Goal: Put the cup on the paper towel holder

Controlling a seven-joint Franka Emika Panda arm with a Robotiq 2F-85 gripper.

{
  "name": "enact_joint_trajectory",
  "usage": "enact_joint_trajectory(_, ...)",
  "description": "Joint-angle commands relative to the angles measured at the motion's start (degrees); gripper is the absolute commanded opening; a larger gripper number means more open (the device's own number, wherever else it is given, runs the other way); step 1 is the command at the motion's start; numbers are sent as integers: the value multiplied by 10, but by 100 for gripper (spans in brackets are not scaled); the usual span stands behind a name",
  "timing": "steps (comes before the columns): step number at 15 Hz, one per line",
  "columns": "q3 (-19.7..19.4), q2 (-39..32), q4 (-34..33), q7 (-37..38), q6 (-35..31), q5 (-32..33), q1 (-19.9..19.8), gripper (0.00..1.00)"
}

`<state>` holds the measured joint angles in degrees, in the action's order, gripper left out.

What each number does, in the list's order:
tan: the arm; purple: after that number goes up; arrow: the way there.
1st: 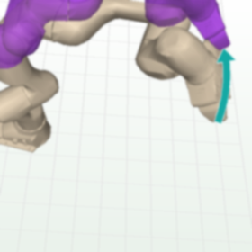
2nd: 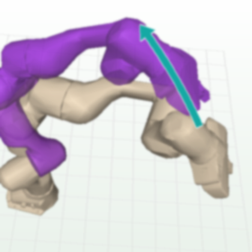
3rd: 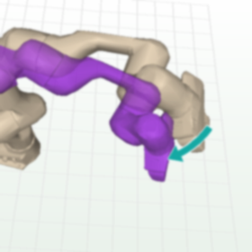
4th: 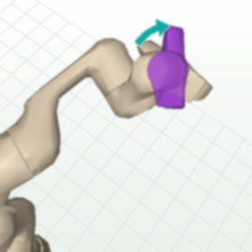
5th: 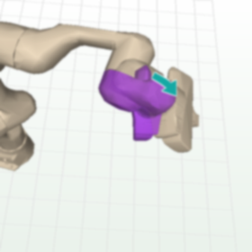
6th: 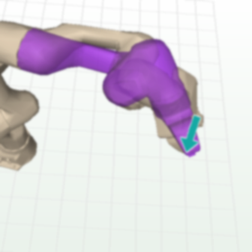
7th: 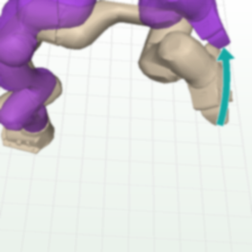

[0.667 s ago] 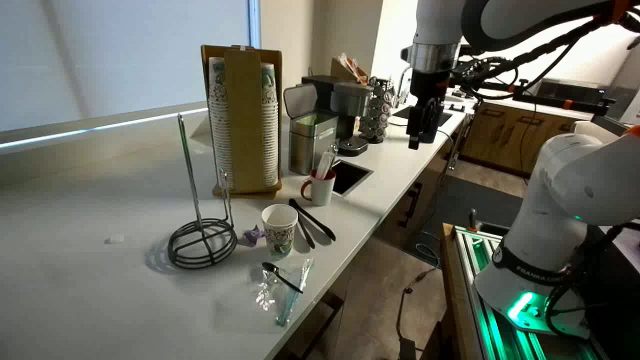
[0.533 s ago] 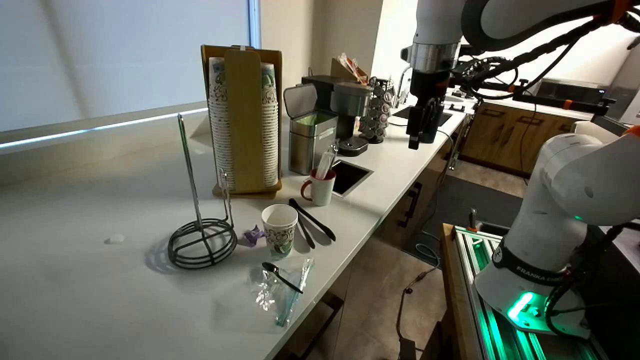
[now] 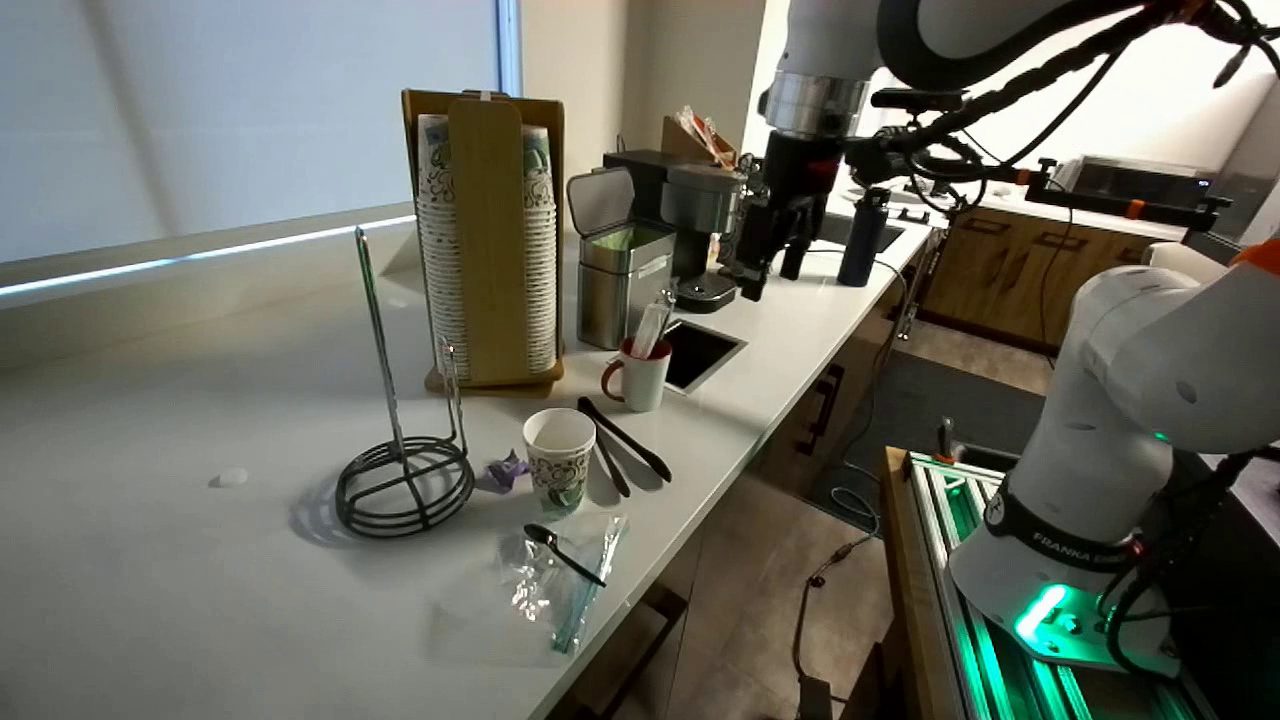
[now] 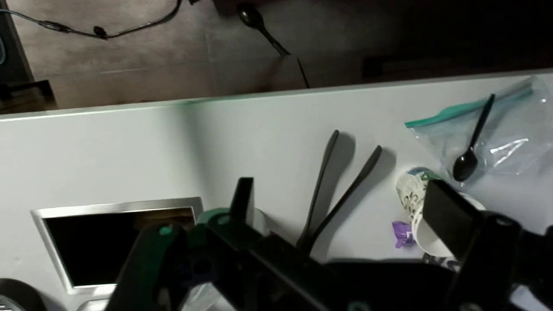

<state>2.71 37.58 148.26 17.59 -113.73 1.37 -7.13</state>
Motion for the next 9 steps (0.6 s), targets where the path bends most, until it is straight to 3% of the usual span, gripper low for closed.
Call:
enact_joint_trajectory(1, 35, -144, -89, 88, -41, -22, 2, 100)
enact_joint_trajectory(5, 57, -285, -191, 186, -9, 23, -3, 100)
enact_joint_trajectory(9, 45, -406, -276, 261, 41, 79, 30, 100)
